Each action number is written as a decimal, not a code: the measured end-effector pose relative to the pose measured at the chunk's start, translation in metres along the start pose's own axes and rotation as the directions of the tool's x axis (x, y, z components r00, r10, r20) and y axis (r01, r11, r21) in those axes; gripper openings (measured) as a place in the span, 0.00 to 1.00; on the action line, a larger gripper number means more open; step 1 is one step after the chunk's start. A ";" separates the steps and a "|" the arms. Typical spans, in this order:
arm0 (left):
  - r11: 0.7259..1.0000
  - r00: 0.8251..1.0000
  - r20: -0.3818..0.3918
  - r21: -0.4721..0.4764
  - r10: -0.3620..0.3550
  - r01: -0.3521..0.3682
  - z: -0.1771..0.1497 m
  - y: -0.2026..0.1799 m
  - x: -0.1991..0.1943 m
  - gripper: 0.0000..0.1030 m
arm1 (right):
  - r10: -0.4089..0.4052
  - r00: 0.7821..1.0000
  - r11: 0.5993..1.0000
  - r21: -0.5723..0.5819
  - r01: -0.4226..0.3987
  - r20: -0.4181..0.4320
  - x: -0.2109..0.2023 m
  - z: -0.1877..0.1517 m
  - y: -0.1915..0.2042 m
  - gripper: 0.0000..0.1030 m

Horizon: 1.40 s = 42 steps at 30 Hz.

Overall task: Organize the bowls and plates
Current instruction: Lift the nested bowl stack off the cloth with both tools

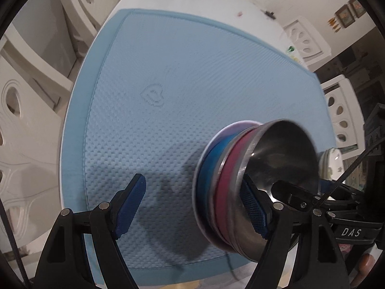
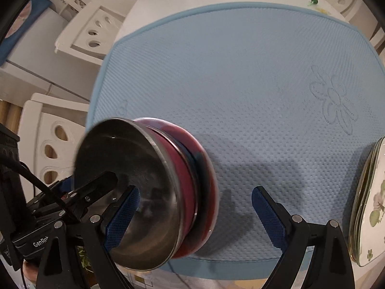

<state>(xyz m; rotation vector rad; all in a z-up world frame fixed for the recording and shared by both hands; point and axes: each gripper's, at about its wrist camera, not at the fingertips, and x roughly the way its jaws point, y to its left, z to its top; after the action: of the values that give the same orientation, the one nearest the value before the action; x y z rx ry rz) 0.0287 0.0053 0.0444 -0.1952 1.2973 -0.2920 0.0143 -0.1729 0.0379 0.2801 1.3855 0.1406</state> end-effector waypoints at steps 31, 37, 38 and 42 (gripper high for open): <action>0.968 0.969 0.009 0.033 -0.248 0.248 -0.006 -0.002 0.021 0.47 | 0.187 0.981 0.979 0.073 -0.191 0.049 0.007 -0.013 -0.013 0.46; 0.970 0.971 0.018 0.051 -0.237 0.236 -0.003 -0.009 0.021 0.46 | 0.175 0.981 0.981 0.067 -0.181 0.078 0.007 -0.013 -0.012 0.45; 0.970 0.971 0.021 0.049 -0.237 0.236 -0.003 -0.009 0.021 0.47 | 0.174 0.981 0.982 0.065 -0.179 0.083 0.007 -0.013 -0.012 0.45; 0.974 0.974 0.054 0.062 -0.221 0.217 0.000 -0.012 0.016 0.46 | 0.136 0.984 0.990 0.009 -0.138 0.116 -0.002 -0.017 -0.004 0.41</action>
<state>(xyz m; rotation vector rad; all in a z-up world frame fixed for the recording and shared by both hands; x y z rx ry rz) 0.0315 -0.0111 0.0331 -0.2984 1.2076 -0.5066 -0.0026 -0.1756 0.0357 0.3921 1.2533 0.2232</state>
